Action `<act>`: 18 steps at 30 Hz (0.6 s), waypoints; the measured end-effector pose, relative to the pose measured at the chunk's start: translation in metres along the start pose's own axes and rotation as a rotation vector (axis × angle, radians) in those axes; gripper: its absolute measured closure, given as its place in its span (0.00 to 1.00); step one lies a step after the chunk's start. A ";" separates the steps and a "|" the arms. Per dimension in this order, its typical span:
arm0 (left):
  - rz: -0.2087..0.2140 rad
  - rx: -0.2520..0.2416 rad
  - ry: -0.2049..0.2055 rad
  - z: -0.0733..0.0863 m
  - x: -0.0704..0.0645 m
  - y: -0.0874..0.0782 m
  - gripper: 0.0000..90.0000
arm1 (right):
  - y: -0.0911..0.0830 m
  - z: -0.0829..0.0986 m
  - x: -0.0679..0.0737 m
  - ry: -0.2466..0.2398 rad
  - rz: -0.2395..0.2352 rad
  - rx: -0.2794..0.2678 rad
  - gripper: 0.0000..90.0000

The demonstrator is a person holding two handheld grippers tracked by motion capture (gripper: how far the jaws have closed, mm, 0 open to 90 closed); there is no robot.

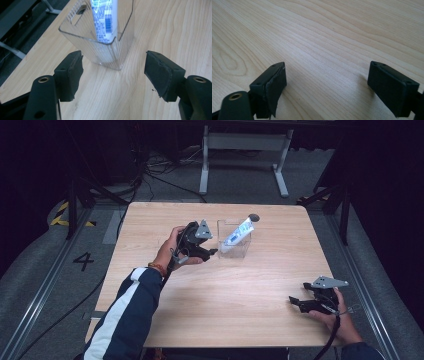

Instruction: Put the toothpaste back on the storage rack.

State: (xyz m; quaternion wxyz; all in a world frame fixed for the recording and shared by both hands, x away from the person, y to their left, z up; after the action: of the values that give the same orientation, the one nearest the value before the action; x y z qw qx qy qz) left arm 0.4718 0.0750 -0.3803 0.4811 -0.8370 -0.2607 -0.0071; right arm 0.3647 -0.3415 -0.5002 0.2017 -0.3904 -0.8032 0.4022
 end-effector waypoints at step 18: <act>-0.062 0.102 0.041 0.035 -0.014 -0.011 0.29 | 0.000 0.000 0.000 0.001 0.003 0.001 0.17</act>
State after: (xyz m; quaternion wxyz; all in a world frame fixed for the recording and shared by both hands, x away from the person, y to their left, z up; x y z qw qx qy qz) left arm 0.4461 0.1022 -0.3937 0.5277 -0.8027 -0.2767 -0.0257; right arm 0.3643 -0.3416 -0.5002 0.2016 -0.3915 -0.8024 0.4028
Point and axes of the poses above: each handheld gripper's, and its own axes: y roughly forward along the jaws, z roughly out of its underside, x roughly to its left, the point moved 2 cm from there along y, roughly forward along the jaws, and after that the axes turned 11 degrees about x, right-handed, at the moved point
